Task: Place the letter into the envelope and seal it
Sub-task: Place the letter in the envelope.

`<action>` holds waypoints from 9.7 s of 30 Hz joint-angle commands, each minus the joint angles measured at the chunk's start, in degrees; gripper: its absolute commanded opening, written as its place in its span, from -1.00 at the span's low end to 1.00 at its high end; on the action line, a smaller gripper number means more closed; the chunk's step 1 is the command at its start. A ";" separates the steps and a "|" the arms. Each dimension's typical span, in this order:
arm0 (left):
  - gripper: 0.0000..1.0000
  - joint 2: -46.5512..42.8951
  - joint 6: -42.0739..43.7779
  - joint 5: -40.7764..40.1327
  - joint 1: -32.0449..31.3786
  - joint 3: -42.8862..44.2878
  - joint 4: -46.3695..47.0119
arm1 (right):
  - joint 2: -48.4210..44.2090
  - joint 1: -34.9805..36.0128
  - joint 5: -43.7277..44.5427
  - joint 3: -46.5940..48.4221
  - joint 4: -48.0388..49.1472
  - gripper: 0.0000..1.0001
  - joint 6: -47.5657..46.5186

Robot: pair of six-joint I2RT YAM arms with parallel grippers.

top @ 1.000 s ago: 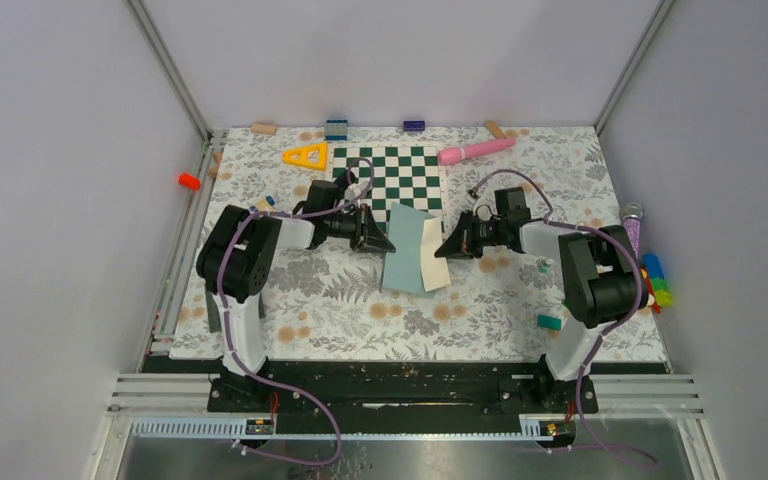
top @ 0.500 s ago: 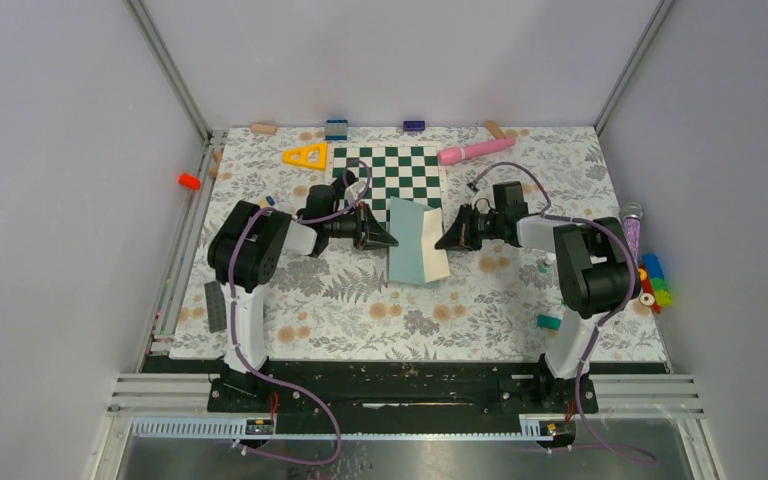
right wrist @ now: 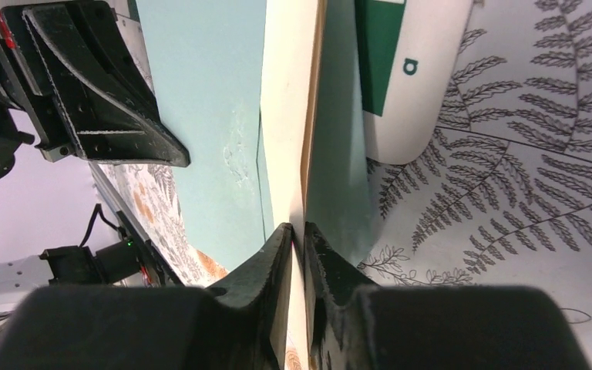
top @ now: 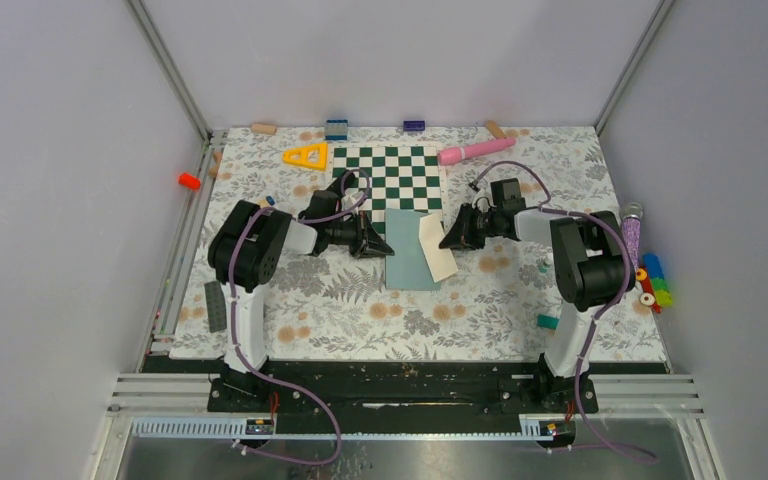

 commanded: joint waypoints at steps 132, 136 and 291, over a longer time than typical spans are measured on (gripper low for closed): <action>-0.63 -1.67 -0.07 -3.74 -2.04 0.19 -3.73 | 1.58 7.12 8.27 -1.57 2.63 -1.00 12.50; -0.65 -1.89 -0.35 -4.35 -2.04 -0.20 -3.53 | 1.80 7.16 8.16 -1.89 3.51 -1.00 14.51; 0.11 -5.63 -1.14 -9.84 -0.76 -3.16 -5.37 | 6.74 15.76 2.55 -2.24 18.94 -0.94 34.57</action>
